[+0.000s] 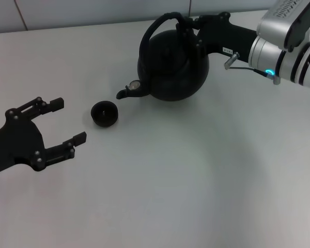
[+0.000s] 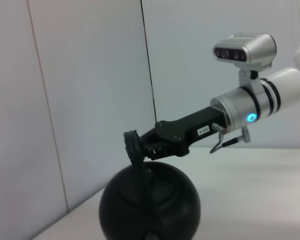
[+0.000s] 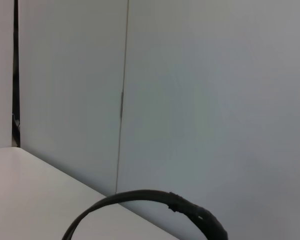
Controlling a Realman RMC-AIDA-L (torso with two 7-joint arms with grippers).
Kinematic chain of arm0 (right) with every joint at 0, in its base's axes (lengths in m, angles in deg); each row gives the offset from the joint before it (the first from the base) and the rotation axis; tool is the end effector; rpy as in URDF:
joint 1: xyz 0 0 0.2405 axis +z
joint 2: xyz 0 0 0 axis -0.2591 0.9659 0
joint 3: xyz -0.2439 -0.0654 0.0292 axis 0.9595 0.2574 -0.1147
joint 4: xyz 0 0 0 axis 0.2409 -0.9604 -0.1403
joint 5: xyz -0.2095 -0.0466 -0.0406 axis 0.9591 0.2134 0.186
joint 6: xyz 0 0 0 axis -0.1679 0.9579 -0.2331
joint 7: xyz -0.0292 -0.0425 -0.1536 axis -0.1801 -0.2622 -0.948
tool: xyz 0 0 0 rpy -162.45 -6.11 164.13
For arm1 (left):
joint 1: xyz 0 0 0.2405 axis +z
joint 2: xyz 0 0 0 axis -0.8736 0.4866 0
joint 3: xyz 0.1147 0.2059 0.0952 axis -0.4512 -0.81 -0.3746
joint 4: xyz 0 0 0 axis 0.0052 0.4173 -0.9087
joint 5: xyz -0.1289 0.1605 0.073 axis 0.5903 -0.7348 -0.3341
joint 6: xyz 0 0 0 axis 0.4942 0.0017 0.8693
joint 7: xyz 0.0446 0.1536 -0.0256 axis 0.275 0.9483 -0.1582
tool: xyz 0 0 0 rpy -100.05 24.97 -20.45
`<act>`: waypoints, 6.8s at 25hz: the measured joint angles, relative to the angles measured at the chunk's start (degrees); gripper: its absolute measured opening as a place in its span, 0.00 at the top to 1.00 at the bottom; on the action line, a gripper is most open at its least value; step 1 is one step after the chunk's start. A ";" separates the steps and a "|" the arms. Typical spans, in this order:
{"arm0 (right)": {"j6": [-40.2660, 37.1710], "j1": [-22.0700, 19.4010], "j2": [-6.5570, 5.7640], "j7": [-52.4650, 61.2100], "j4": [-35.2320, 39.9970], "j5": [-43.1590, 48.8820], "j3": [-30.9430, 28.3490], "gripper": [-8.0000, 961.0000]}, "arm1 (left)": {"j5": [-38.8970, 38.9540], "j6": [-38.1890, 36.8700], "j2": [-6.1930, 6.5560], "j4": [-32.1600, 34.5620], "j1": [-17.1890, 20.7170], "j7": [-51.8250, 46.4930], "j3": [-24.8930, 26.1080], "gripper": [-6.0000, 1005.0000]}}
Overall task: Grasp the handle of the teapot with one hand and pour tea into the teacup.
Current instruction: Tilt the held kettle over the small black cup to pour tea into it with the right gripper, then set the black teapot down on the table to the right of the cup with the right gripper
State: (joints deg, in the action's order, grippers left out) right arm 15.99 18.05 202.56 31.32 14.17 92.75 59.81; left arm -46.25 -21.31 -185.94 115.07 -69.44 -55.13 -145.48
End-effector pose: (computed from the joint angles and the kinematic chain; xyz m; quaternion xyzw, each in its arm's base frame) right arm 0.2309 0.4285 -0.0347 -0.8861 0.1358 0.2349 0.3759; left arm -0.2712 0.2889 -0.0028 -0.9333 -0.0503 -0.2636 0.2385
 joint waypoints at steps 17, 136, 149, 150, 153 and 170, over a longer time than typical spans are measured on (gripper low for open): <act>1.99 1.22 0.03 -1.40 1.59 0.12 3.09 0.85 | -0.46 -3.55 0.60 0.11 0.74 -2.06 -0.05 0.20; 0.02 -7.90 0.11 -1.33 -6.29 -20.20 2.72 0.85 | -2.52 -3.75 -0.27 0.66 0.04 -0.28 2.68 0.20; 3.00 -6.65 0.01 -1.34 -7.72 -19.77 3.41 0.85 | -2.35 -3.73 -0.27 0.66 -0.14 0.33 2.68 0.20; 2.85 -6.72 -0.01 -1.35 -7.66 -19.62 3.45 0.85 | -2.32 -3.73 -0.26 0.66 -0.15 0.33 2.68 0.20; 1.99 -7.20 -0.06 -1.36 -6.96 -18.26 3.65 0.86 | -2.28 -3.73 -0.21 0.66 -0.21 0.33 2.73 0.20; 1.12 -10.93 0.22 -1.17 -1.78 -15.62 3.61 0.48 | -2.23 -3.28 -0.18 0.27 -0.58 0.12 3.06 0.20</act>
State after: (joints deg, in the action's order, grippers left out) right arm 17.11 7.12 202.78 30.14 12.39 77.13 63.42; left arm -48.48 -24.60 -186.12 115.34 -70.02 -55.01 -142.42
